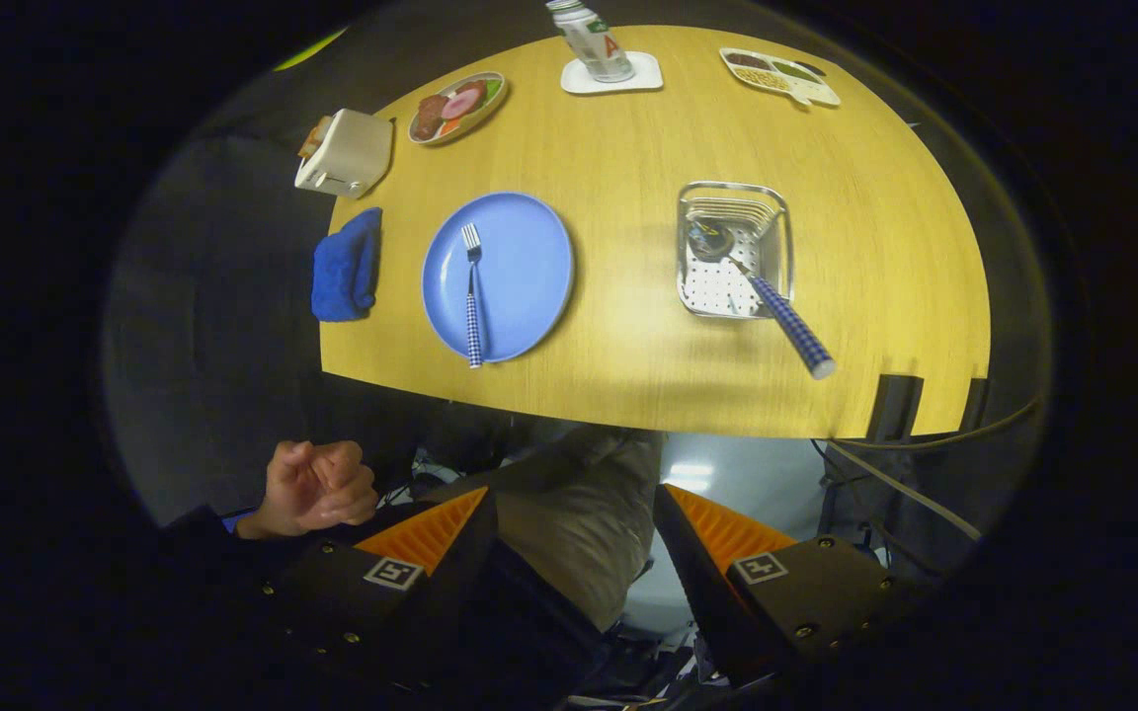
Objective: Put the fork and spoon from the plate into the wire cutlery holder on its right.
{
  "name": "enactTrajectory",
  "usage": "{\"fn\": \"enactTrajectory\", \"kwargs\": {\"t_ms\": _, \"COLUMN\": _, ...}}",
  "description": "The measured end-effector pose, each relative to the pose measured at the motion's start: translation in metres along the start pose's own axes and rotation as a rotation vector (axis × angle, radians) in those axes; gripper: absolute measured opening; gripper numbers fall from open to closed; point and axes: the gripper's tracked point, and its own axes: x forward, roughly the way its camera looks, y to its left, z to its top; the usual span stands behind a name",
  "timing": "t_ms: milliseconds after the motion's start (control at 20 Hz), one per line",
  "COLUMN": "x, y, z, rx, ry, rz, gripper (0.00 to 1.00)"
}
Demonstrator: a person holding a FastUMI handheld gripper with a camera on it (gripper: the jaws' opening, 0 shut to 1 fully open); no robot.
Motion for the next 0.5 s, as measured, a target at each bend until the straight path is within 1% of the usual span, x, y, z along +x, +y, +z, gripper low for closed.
{"fn": "enactTrajectory", "kwargs": {"t_ms": 50, "x": 0.011, "y": 0.014, "z": 0.009, "rx": -0.022, "ry": -0.024, "rz": 0.008, "gripper": 0.98}}
{"fn": "enactTrajectory", "kwargs": {"t_ms": 200, "x": 0.051, "y": 0.057, "z": 0.031, "rx": -0.060, "ry": -0.033, "rz": 0.034, "gripper": 0.98}}
{"fn": "enactTrajectory", "kwargs": {"t_ms": 350, "x": 0.083, "y": 0.079, "z": 0.052, "rx": -0.096, "ry": -0.016, "rz": 0.020, "gripper": 0.98}}
{"fn": "enactTrajectory", "kwargs": {"t_ms": 450, "x": 0.099, "y": 0.092, "z": 0.066, "rx": -0.085, "ry": -0.007, "rz": 0.021, "gripper": 0.98}}
{"fn": "enactTrajectory", "kwargs": {"t_ms": 500, "x": 0.107, "y": 0.093, "z": 0.071, "rx": -0.083, "ry": -0.003, "rz": 0.008, "gripper": 0.98}}
